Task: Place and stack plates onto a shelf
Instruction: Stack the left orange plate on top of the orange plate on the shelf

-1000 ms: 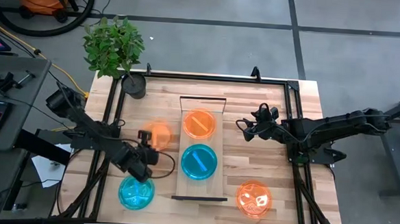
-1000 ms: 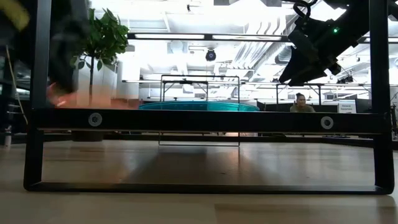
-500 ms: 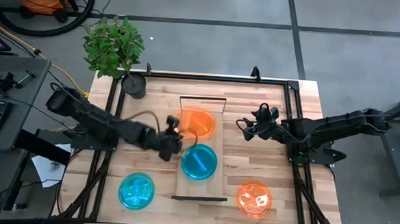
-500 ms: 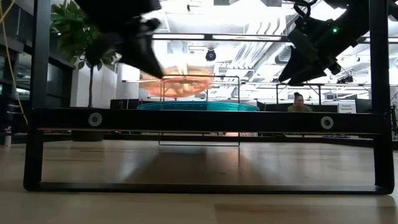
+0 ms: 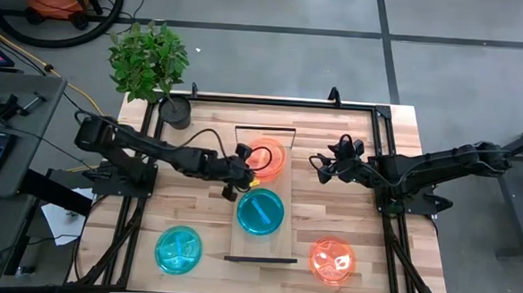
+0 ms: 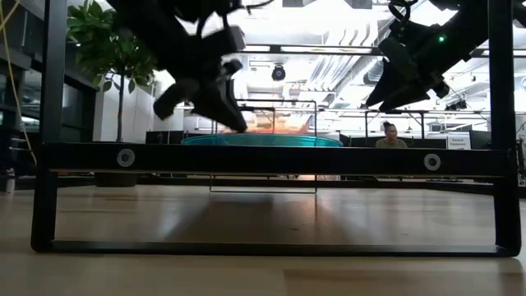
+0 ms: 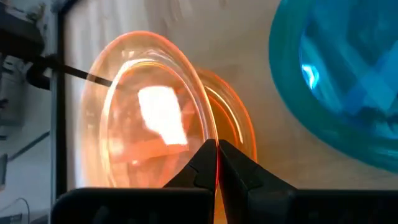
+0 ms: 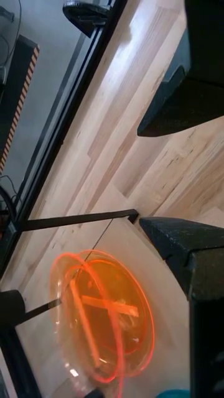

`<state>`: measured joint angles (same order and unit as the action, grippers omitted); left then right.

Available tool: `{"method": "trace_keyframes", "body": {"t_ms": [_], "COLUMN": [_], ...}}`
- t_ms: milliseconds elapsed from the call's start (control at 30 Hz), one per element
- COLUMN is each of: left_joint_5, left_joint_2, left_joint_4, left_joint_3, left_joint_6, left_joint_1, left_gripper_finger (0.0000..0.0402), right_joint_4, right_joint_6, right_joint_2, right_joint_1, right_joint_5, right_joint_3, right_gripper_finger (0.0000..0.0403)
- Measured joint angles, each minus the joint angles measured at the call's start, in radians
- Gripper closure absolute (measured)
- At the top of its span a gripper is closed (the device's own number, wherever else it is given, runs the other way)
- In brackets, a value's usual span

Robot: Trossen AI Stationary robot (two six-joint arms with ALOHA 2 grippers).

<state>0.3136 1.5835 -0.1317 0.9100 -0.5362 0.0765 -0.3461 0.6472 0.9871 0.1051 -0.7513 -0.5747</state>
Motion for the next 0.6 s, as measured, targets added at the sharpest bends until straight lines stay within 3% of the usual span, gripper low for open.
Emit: {"method": "trace_keyframes", "body": {"t_ms": [367, 600], "left_joint_5": [0.088, 0.088], "left_joint_2": [0.09, 0.085], "left_joint_4": [0.012, 0.017], "left_joint_3": [0.0, 0.006], "left_joint_6": [-0.004, 0.008], "left_joint_1": [0.0, 0.01], "left_gripper_finger": [0.0397, 0.0362], "right_joint_4": [0.003, 0.007], "right_joint_6": [0.0, 0.001], "right_joint_2": [0.0, 0.0], "right_joint_1": [0.0, 0.0], "right_joint_5": [-0.001, -0.002], "right_joint_3": [0.0, 0.0], "right_gripper_finger": [0.0199, 0.0199]}}
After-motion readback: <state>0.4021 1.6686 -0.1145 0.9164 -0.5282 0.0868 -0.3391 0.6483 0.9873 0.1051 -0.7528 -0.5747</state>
